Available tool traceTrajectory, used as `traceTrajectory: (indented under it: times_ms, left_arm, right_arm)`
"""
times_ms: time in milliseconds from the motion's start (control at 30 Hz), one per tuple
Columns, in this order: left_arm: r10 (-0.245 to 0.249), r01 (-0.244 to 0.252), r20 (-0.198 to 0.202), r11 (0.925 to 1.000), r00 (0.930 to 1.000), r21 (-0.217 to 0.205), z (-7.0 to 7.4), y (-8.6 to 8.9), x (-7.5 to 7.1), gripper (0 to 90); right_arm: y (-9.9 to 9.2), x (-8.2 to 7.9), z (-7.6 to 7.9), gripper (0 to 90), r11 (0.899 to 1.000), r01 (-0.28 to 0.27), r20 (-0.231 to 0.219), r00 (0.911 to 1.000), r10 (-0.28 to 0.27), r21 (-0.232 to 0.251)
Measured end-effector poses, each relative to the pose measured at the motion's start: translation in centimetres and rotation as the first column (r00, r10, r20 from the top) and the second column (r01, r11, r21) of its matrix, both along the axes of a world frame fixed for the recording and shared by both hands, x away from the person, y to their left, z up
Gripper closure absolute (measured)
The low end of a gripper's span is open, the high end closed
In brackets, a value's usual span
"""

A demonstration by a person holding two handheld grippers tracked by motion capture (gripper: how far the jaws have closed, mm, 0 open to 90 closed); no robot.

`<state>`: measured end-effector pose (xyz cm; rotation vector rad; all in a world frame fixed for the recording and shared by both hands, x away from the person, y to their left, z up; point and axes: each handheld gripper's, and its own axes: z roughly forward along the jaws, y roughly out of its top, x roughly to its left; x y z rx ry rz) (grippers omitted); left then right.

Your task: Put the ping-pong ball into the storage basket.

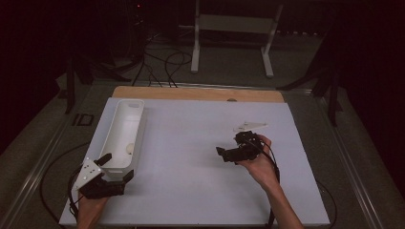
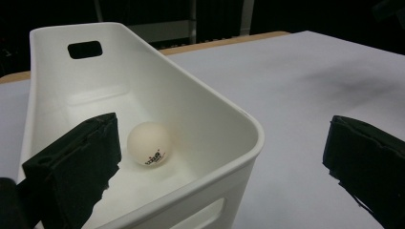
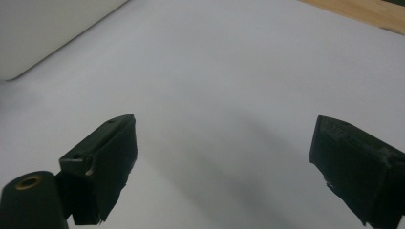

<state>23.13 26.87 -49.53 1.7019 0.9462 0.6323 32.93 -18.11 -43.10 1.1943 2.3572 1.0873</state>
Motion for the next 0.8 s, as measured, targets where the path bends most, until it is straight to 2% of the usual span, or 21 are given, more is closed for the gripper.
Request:
traceTrajectory:
  times_ms: [433, 800]
  left_arm:
    - [0.007, -0.007, -0.005, 0.9999, 1.0000, -0.009, 0.0, 0.0, 0.1, 0.0]
    - [0.019, -0.019, -0.016, 0.9990, 0.9997, -0.041, 0.2, 0.2, 0.4, 0.0]
  right_arm:
    - [-3.3, -1.3, -1.2, 8.7, 0.997, 0.058, 0.011, 0.9982, -0.058, 0.043]
    - [-6.8, -2.9, -1.8, 8.8, 0.988, 0.117, 0.052, 0.9911, -0.123, 0.098]
